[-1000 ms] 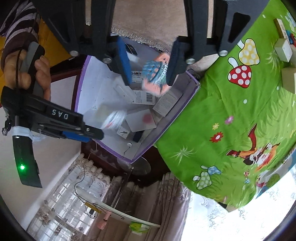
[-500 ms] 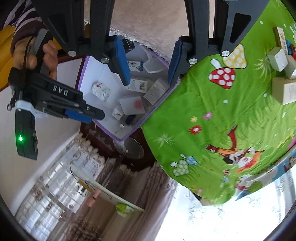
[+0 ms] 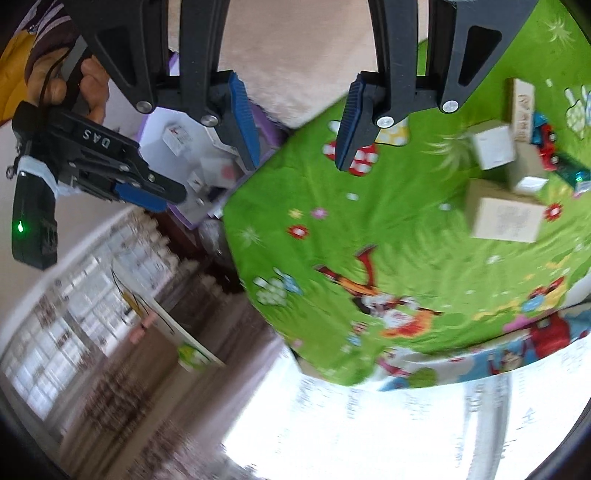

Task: Organize rigid objects
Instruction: 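Move both grippers back over the remaining boxes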

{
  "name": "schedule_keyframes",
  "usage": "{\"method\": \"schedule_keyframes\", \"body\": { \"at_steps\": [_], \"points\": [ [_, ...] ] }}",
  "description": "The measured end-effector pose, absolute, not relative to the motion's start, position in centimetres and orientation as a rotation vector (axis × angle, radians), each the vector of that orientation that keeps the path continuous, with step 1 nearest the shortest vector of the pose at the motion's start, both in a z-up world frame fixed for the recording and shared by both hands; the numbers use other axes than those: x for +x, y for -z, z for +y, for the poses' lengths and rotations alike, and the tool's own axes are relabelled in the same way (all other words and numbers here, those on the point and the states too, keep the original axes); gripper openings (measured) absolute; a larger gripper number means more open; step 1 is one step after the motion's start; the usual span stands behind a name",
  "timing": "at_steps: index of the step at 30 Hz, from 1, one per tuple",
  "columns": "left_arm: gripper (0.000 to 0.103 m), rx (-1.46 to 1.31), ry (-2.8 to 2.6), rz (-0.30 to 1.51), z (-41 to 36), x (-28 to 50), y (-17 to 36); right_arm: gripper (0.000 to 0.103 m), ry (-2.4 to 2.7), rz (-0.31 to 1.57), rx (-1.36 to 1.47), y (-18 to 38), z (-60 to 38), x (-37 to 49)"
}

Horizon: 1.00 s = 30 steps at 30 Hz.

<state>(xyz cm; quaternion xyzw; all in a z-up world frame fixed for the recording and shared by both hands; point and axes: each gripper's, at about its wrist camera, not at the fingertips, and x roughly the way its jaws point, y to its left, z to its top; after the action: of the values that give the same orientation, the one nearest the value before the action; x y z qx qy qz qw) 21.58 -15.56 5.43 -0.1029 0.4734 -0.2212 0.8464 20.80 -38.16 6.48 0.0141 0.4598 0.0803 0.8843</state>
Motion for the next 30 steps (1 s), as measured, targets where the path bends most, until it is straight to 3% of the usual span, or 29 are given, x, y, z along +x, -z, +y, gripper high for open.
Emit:
{"method": "schedule_keyframes", "body": {
  "at_steps": [18,30],
  "points": [
    [0.044,-0.367,0.121,0.997,1.1,24.1,-1.9,0.053,-0.374,0.985,-0.08,-5.8,-25.9,24.5],
    [0.044,-0.181,0.098,1.051,0.2,26.2,1.5,0.054,-0.511,1.111,-0.166,-1.1,-17.7,25.2]
  ]
}}
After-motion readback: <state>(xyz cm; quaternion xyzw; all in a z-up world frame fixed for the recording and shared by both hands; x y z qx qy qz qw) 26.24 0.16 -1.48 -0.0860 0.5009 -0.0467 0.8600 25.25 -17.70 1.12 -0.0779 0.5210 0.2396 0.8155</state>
